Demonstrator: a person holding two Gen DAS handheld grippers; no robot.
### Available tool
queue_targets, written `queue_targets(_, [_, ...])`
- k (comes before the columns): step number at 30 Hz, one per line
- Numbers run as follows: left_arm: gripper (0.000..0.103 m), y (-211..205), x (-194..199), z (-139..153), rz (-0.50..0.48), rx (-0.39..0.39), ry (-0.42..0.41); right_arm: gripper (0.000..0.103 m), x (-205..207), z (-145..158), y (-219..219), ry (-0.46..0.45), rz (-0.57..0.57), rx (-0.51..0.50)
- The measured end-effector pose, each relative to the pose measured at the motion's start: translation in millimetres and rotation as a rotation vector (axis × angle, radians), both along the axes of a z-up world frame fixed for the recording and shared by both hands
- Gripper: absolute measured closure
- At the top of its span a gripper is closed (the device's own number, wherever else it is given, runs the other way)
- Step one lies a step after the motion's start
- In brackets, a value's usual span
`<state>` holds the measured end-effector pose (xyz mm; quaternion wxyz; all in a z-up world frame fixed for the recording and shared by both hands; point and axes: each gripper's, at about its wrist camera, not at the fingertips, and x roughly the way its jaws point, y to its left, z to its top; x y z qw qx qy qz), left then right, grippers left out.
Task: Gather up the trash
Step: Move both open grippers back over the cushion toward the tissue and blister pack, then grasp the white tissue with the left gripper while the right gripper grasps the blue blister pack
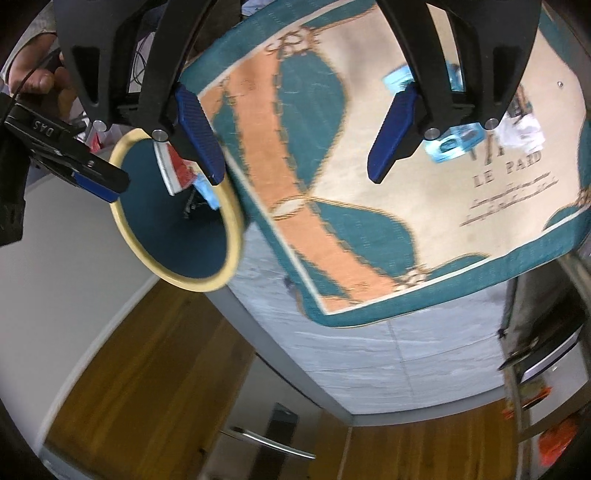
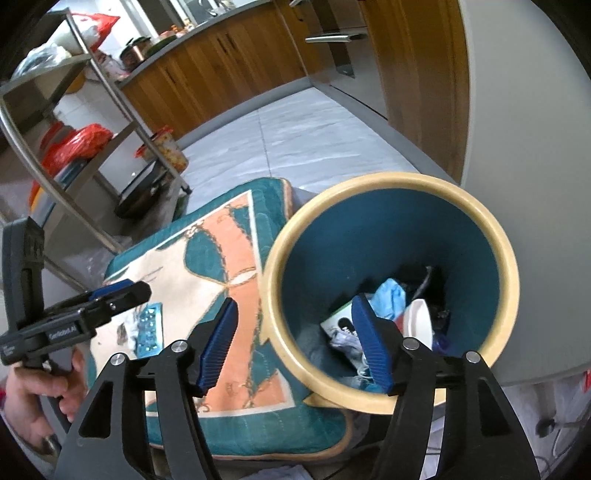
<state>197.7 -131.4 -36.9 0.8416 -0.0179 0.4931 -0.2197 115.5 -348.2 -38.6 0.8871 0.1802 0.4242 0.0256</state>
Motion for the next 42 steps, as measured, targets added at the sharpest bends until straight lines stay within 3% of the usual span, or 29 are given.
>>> queue_targets(11, [0.024,77.7,7.1,-17.4,0.178,0.025,0.031,0.028,10.2,1.5,39.7,-0.007,0.077,-0.015])
queue_targets(18, [0.024,121.5,10.2,-43.2,0.290,0.082,0.077,0.025,18.3,-2.3,72.5,0.007,0.151,-0.030])
queue_targets(25, [0.027,154.8,17.9,-71.0,0.384,0.076,0.136,0.024,23.8,-5.1,109.7,0.021,0.226,-0.050])
queue_targets(30, [0.039,164.6,20.7,-83.5,0.395,0.068,0.161,0.024,26.2,-8.8,133.9,0.033,0.281,-0.072])
queue_targets(34, [0.055,161.0,21.0,-91.8,0.360,0.113,0.155,0.024,27.7,-12.8,150.3,0.046,0.321,-0.083])
queue_targets(37, [0.085,159.3,20.1,-92.3,0.332,0.172,0.134,0.024,27.8,-15.5,162.1,0.054,0.349,-0.095])
queue_targets(40, [0.093,169.2,17.5,-91.2,0.342,0.142,0.149,0.024,28.7,-18.2,172.5,0.061,0.370,-0.103])
queue_targets(42, [0.093,178.3,14.0,-86.8,0.357,0.124,0.149,0.024,30.1,-20.2,179.3,0.066,0.381,-0.107])
